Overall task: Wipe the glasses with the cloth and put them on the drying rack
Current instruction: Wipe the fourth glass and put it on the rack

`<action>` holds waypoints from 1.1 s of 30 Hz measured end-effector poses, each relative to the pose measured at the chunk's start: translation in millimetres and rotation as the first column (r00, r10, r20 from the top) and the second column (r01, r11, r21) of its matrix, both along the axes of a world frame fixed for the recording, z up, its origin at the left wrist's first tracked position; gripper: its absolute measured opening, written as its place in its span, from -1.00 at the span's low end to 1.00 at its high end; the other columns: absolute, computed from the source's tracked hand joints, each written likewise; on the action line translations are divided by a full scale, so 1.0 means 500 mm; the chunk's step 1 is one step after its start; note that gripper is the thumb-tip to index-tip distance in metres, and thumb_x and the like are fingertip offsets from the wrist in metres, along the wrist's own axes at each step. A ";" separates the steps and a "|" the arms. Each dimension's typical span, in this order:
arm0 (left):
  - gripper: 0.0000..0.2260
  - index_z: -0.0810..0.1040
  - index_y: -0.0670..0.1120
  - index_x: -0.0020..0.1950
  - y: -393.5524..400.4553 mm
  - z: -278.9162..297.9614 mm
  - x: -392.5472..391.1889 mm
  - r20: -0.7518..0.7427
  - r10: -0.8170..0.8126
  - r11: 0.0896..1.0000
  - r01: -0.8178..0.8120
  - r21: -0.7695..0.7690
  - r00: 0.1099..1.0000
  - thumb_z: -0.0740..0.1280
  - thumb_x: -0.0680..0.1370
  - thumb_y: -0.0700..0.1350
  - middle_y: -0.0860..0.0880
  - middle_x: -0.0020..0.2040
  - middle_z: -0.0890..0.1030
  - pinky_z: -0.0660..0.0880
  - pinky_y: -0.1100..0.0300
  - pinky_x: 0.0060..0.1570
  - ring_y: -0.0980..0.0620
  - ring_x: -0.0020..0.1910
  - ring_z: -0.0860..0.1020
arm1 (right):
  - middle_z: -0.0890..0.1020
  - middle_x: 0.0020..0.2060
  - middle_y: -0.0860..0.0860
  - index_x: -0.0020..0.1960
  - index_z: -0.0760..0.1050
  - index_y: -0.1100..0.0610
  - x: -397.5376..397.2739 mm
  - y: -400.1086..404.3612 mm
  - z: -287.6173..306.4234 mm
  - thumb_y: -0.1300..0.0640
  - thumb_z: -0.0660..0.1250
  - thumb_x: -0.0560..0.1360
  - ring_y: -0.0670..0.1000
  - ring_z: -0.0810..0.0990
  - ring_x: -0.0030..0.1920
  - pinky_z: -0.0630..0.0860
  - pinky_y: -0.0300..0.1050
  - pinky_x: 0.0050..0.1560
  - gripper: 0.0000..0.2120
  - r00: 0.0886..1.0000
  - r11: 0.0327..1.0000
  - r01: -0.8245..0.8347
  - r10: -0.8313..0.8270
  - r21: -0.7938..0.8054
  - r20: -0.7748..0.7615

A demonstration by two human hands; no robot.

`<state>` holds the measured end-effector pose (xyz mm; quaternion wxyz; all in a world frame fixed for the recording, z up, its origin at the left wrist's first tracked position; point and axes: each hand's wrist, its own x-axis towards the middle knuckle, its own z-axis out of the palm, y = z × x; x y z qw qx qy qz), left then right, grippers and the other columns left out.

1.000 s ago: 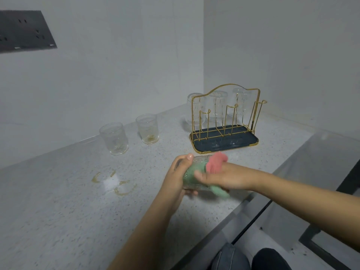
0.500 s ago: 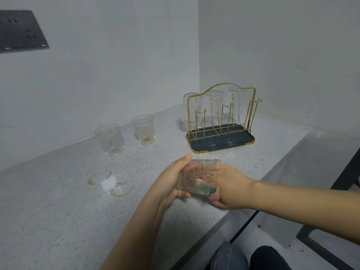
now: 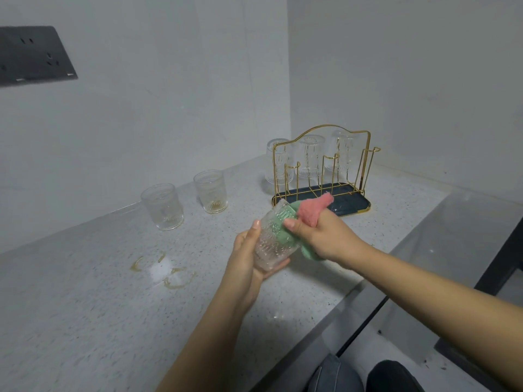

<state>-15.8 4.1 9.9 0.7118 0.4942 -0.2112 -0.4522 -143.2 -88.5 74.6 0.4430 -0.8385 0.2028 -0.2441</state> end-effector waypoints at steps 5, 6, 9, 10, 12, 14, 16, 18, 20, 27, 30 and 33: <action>-0.23 0.44 -0.16 0.38 0.006 0.007 0.014 0.065 -0.324 0.945 0.326 -0.018 0.944 0.59 0.27 0.12 -0.23 0.24 0.60 0.52 -0.20 0.20 -0.19 0.17 0.60 | 0.46 -0.53 -0.12 -0.17 0.45 0.30 -0.004 -0.012 0.052 0.17 0.26 0.55 -0.23 0.42 -0.58 0.31 -0.43 -0.55 -0.79 0.969 0.974 -0.226 0.223 -0.012 -0.109; -0.20 0.45 -0.16 0.37 0.003 0.009 0.007 0.033 -0.344 0.936 0.345 -0.062 0.938 0.63 0.23 0.10 -0.23 0.21 0.61 0.52 -0.17 0.21 -0.18 0.15 0.60 | 0.46 -0.51 -0.12 -0.17 0.46 0.30 0.003 -0.006 0.051 0.17 0.29 0.53 -0.23 0.43 -0.56 0.32 -0.43 -0.52 -0.81 0.964 0.967 -0.250 0.244 -0.041 -0.109; -0.18 0.54 -0.19 0.24 -0.007 0.008 -0.007 -0.128 -0.269 0.959 0.252 -0.133 0.955 0.70 0.07 0.05 -0.22 0.04 0.66 0.62 -0.11 0.03 -0.15 -0.04 0.67 | 0.59 -0.30 -0.12 -0.14 0.55 0.14 0.040 0.004 0.014 0.15 0.30 0.52 -0.26 0.53 -0.32 0.41 -0.39 -0.28 -0.90 0.988 0.996 -0.081 0.084 -0.028 0.126; -0.25 0.56 -0.19 0.21 -0.007 0.007 -0.007 -0.150 -0.228 0.968 0.207 -0.144 0.962 0.69 0.11 0.04 -0.20 0.02 0.67 0.64 -0.09 -0.02 -0.13 -0.07 0.68 | 0.63 -0.19 -0.09 -0.08 0.58 0.11 0.047 0.008 0.001 0.15 0.26 0.55 -0.25 0.57 -0.23 0.45 -0.39 -0.20 -0.87 0.967 0.999 0.008 -0.017 0.036 0.255; -0.54 0.58 -0.18 0.17 -0.002 0.014 -0.003 -0.193 -0.147 0.971 0.104 -0.214 0.970 0.53 0.35 -0.01 -0.18 0.01 0.69 0.65 -0.05 -0.06 -0.09 -0.07 0.69 | 0.64 -0.07 -0.10 0.05 0.57 0.07 0.047 0.028 -0.014 0.12 0.17 0.59 -0.20 0.59 -0.07 0.46 -0.47 -0.08 -0.80 0.885 0.967 0.153 -0.226 0.205 0.407; -0.69 0.58 -0.18 0.13 0.000 0.022 0.005 -0.294 -0.053 0.958 -0.035 -0.285 0.954 0.36 0.45 -0.05 -0.18 0.00 0.70 0.63 -0.03 0.00 -0.09 -0.06 0.68 | 0.60 -0.07 -0.13 0.10 0.51 0.03 0.042 0.065 -0.044 0.05 0.13 0.59 -0.19 0.55 -0.03 0.40 -0.57 -0.10 -0.79 0.846 0.892 0.216 -0.374 0.396 0.380; -0.69 0.57 -0.18 0.13 0.000 0.024 0.015 -0.377 0.004 0.933 -0.139 -0.332 0.926 0.34 0.45 -0.06 -0.19 0.02 0.69 0.58 -0.06 0.13 -0.10 -0.01 0.66 | 0.61 -0.07 -0.10 0.10 0.51 0.03 0.047 0.123 -0.083 -0.03 0.13 0.58 -0.13 0.56 0.01 0.45 -0.42 -0.05 -0.76 0.860 0.745 0.117 -0.407 0.656 0.309; -0.62 0.56 -0.20 0.18 0.006 0.027 0.010 -0.387 -0.001 0.948 -0.123 -0.294 0.922 0.35 0.46 0.00 -0.21 0.09 0.67 0.52 -0.13 0.21 -0.15 0.06 0.65 | 0.63 -0.20 -0.02 -0.02 0.54 0.08 0.068 0.170 -0.100 -0.14 0.14 0.55 -0.04 0.60 -0.11 0.49 -0.22 -0.16 -0.67 0.886 0.570 0.072 -0.414 0.818 0.210; -0.60 0.57 -0.21 0.18 0.015 0.035 -0.007 -0.385 -0.032 0.973 -0.059 -0.223 0.922 0.34 0.48 0.04 -0.25 0.10 0.66 0.52 -0.15 0.21 -0.21 0.05 0.65 | 0.56 -0.43 -0.06 -0.14 0.55 0.15 0.092 0.166 -0.100 -0.20 0.13 0.52 -0.03 0.55 -0.31 0.46 -0.22 -0.32 -0.56 0.853 0.533 0.051 -0.463 0.844 0.241; -0.57 0.54 -0.22 0.24 0.003 0.029 -0.021 -0.365 0.092 0.943 -0.199 -0.265 0.926 0.40 0.42 -0.07 -0.24 0.13 0.66 0.58 -0.07 0.12 -0.18 0.08 0.66 | 0.67 0.02 0.14 0.14 0.57 0.09 0.132 0.116 -0.096 -0.21 -0.01 0.57 0.11 0.64 0.07 0.48 0.08 0.22 -0.48 0.794 0.377 -0.168 -0.496 0.911 0.352; -0.65 0.57 -0.22 0.12 0.009 0.037 -0.022 -0.341 0.001 0.958 -0.099 -0.270 0.940 0.38 0.42 -0.04 -0.26 0.01 0.68 0.61 -0.06 0.06 -0.17 -0.06 0.69 | 0.70 -0.09 0.10 -0.05 0.60 0.05 0.114 0.134 -0.084 -0.12 0.02 0.59 0.08 0.65 0.01 0.53 -0.02 0.11 -0.58 0.789 0.455 -0.145 -0.482 0.879 0.380; -0.70 0.53 -0.22 0.17 0.005 0.030 -0.024 -0.248 0.037 0.938 -0.119 -0.324 0.968 0.38 0.48 -0.13 -0.20 0.02 0.68 0.65 0.04 -0.06 -0.09 -0.02 0.69 | 0.63 0.01 0.28 0.09 0.52 0.09 0.109 0.090 -0.054 -0.22 0.03 0.55 0.23 0.60 0.09 0.48 0.14 0.20 -0.53 0.757 0.522 -0.024 -0.547 0.852 0.357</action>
